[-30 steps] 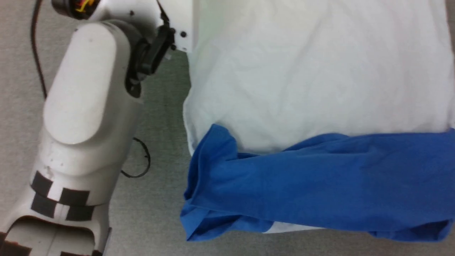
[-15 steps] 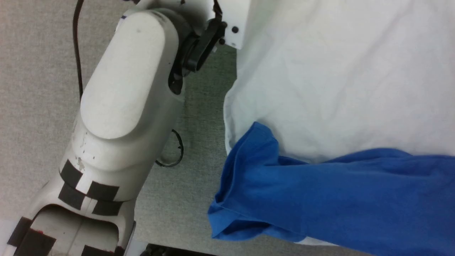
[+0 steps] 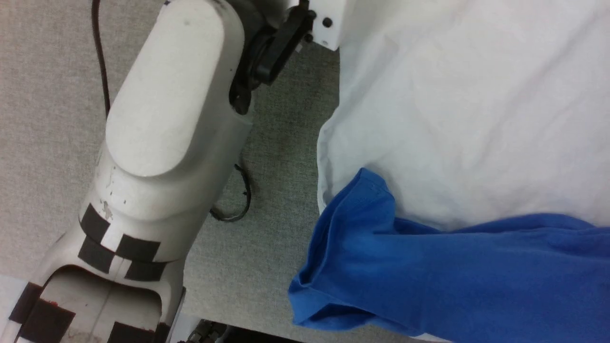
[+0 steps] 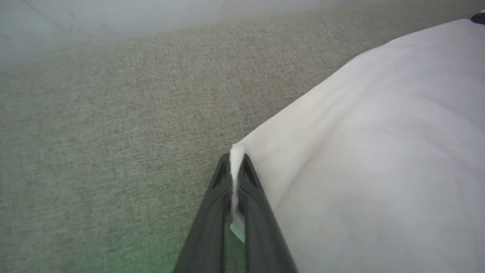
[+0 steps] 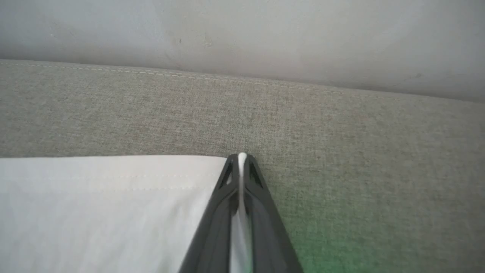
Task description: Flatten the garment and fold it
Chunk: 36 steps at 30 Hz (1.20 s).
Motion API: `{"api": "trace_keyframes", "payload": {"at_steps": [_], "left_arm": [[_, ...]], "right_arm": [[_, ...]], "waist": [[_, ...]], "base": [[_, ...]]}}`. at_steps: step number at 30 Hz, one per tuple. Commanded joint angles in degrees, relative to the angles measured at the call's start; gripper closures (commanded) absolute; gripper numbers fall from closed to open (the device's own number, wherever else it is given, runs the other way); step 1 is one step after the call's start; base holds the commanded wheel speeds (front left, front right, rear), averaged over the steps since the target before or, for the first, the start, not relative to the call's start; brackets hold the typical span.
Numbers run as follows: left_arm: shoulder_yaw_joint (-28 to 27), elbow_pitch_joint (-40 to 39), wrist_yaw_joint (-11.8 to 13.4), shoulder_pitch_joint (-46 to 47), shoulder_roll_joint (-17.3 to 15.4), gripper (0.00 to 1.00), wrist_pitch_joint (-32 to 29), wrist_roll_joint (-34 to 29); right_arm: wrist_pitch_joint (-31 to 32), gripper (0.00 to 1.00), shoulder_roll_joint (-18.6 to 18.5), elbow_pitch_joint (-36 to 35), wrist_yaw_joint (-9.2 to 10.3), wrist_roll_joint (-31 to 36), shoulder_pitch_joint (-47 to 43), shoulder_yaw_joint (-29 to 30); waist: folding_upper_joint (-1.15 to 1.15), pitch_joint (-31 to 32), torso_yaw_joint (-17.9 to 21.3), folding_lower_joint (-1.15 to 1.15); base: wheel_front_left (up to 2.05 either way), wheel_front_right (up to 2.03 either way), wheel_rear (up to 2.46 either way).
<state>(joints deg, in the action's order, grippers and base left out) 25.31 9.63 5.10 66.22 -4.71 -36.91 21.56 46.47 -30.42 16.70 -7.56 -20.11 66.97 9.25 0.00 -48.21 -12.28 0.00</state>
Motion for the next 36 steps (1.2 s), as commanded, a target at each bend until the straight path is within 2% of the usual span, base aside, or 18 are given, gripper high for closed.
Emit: {"api": "trace_keyframes", "payload": {"at_steps": [1,10,16,23,31,36], "left_arm": [[-0.18,1.25,0.36,-0.2,-0.66,1.0,0.01,0.16],[-3.08,1.71,0.22,1.29,-2.18,1.0,8.97,-0.19],[-4.84,3.23,-0.68,1.37,-4.08,1.0,14.72,-0.18],[-5.48,4.22,-2.58,-0.85,-5.33,1.0,18.45,1.2],[-2.63,-1.43,-7.4,-10.83,-8.6,1.0,23.05,1.71],[0.43,-8.56,-8.66,-22.53,-11.8,1.0,27.13,0.49]], "right_arm": [[0.31,1.0,0.21,0.75,0.08,0.63,-0.8,0.13],[-3.66,1.0,0.4,-0.74,0.08,-2.71,-1.07,-0.92],[-6.43,1.0,0.48,-1.0,0.08,-6.02,-2.02,-1.55],[-9.73,1.0,-0.18,-0.34,0.08,-9.0,-4.82,-1.87],[-14.47,1.0,-1.4,-4.05,0.08,-16.45,-16.08,-4.88],[-18.64,1.0,-1.74,-7.75,0.08,-20.81,-27.44,-5.31]], "waist": [[0.0,0.17,0.39,0.0],[0.0,4.66,3.4,0.0],[0.0,10.59,5.58,0.0],[0.0,17.35,6.8,0.0],[0.0,24.28,7.77,0.0],[0.0,28.59,8.04,0.0]], "base": [[0.0,0.0,0.0],[0.0,0.0,0.0],[0.0,0.0,0.0],[0.0,0.0,0.0],[0.0,0.0,0.0],[0.0,0.0,0.0]]}}
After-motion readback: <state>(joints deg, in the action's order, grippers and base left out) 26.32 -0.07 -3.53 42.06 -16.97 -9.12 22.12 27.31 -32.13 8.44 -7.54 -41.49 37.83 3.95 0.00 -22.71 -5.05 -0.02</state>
